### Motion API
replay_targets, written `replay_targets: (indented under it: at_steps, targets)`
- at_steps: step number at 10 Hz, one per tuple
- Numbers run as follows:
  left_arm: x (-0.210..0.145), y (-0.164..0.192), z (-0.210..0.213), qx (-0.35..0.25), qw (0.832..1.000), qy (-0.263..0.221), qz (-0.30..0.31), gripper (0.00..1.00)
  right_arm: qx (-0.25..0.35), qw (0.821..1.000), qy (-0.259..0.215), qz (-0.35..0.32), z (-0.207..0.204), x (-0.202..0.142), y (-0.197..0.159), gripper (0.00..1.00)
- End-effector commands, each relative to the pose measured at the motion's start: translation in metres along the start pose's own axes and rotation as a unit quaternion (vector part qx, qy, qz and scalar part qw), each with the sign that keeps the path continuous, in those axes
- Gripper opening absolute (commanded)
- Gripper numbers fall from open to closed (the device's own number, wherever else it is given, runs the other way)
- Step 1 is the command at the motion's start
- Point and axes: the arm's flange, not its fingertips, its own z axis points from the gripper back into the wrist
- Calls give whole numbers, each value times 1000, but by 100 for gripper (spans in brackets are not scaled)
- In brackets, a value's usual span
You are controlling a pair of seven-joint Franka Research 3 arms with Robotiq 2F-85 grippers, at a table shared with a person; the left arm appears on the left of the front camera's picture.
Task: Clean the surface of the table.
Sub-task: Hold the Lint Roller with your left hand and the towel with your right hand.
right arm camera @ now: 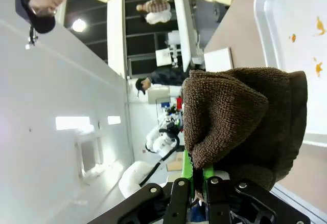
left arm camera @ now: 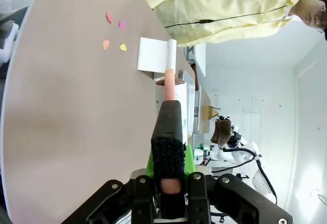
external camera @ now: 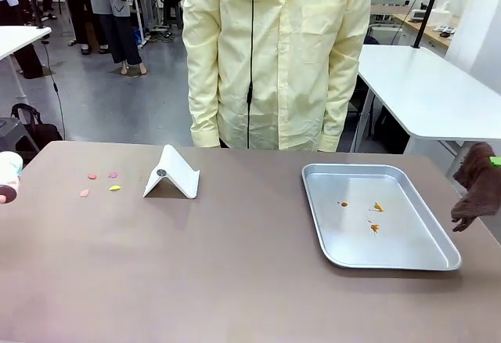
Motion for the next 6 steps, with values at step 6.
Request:
replay_targets:
  at_steps: [6]
  targets:
    - [3, 1, -5, -4, 1000, 3, -1, 0, -1, 1000, -10, -1, 3, 2, -2, 0]
